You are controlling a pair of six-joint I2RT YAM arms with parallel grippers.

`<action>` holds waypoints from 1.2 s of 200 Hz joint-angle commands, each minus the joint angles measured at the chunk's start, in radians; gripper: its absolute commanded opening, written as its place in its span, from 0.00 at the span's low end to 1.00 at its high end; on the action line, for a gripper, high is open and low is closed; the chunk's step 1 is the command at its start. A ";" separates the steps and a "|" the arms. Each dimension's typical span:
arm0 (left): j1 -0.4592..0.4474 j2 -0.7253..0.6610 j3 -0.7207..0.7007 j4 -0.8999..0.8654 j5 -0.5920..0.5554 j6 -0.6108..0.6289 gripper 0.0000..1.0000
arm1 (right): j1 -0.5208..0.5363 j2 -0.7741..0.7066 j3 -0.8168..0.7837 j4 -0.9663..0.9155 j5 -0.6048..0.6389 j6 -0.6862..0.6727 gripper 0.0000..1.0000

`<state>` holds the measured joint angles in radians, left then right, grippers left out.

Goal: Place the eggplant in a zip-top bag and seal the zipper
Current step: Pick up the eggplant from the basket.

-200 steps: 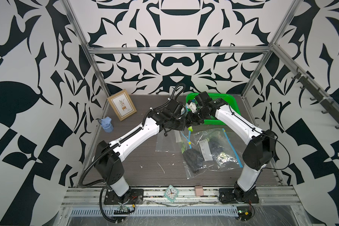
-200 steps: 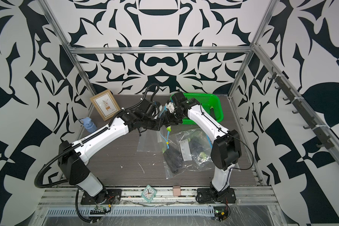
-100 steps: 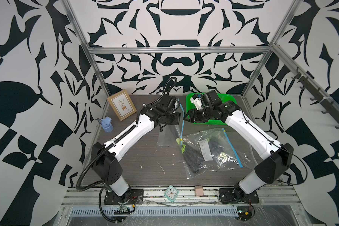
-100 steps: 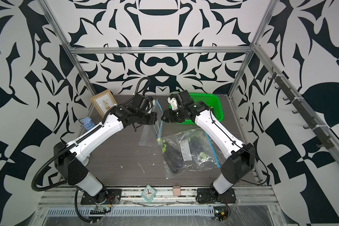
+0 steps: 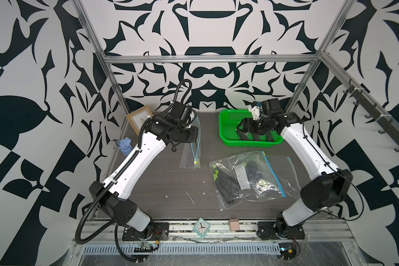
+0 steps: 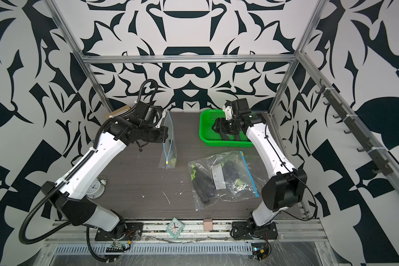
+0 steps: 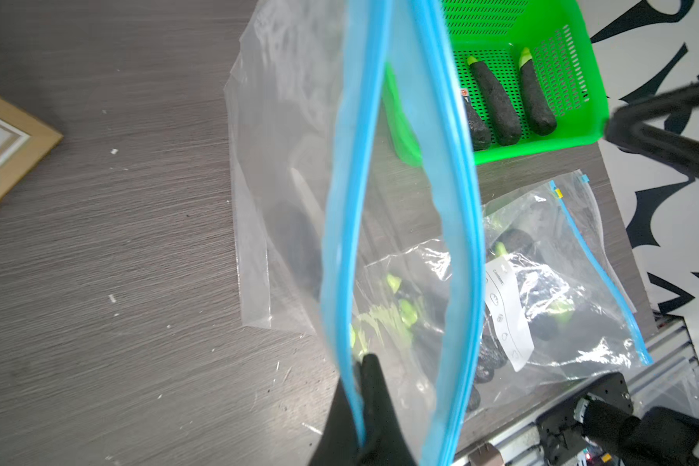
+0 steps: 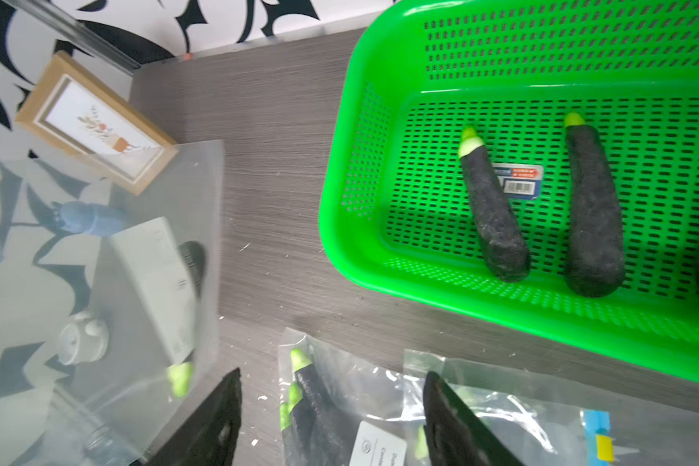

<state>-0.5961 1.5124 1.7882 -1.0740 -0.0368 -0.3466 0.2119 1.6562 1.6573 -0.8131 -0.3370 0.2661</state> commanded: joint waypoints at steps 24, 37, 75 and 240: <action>0.009 -0.029 0.136 -0.282 -0.035 0.062 0.00 | -0.087 0.190 0.067 0.117 0.049 -0.101 0.62; 0.009 -0.029 0.149 -0.291 -0.039 0.053 0.00 | -0.095 0.247 0.098 0.115 0.082 -0.131 0.60; 0.008 -0.015 0.081 -0.204 -0.004 -0.011 0.00 | -0.108 0.390 0.157 0.145 0.154 -0.160 0.54; 0.007 0.010 -0.080 -0.022 0.031 -0.065 0.00 | -0.097 0.592 0.217 0.183 0.199 -0.177 0.37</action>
<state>-0.5911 1.5124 1.7138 -1.0920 -0.0177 -0.4114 0.1078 2.2738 1.8561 -0.6529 -0.1474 0.0963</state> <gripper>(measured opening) 0.045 0.428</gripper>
